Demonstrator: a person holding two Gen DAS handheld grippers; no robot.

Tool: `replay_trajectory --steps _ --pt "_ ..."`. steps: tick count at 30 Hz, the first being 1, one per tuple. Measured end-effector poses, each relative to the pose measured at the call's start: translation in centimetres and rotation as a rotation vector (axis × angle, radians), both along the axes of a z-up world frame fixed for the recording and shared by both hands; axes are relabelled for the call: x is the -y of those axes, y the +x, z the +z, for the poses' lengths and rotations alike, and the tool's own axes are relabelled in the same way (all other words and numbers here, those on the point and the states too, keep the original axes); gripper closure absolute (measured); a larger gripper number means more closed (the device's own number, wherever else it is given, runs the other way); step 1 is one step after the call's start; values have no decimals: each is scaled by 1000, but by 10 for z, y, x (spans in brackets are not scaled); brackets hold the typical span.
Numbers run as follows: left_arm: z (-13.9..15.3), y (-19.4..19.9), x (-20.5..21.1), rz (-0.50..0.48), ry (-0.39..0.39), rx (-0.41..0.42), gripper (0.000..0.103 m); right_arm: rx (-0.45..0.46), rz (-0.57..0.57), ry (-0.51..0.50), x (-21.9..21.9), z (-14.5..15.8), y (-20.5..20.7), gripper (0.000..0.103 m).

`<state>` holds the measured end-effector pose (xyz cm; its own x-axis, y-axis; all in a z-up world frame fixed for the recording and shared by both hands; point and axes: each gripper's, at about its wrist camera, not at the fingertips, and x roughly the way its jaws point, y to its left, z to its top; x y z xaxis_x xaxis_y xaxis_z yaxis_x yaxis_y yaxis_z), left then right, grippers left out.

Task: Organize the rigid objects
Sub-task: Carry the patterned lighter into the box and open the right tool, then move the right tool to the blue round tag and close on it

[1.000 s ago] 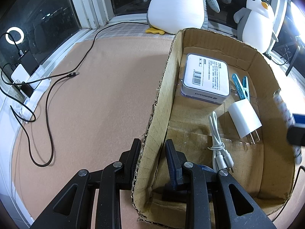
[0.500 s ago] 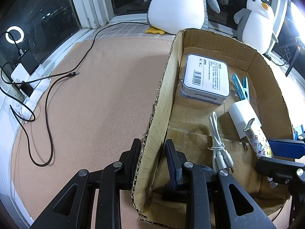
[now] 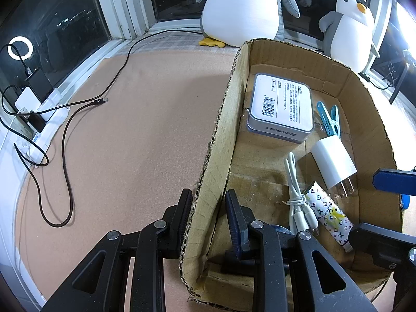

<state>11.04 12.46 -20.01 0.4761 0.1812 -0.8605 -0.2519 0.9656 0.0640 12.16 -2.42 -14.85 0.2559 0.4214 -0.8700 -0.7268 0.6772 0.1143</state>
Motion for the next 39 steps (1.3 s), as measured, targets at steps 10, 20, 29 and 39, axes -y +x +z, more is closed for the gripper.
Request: replay_trajectory --steps 10,20,29,39 --pt "0 0 0 0 -1 1 75 3 -13 14 7 6 -1 49" --pt "0 0 0 0 1 2 75 24 -91 82 44 27 -4 49" --pt "-1 0 2 0 2 2 75 52 -304 114 127 34 -4 49" --pt "-1 0 2 -1 5 3 75 -19 -561 95 198 -2 1 49"
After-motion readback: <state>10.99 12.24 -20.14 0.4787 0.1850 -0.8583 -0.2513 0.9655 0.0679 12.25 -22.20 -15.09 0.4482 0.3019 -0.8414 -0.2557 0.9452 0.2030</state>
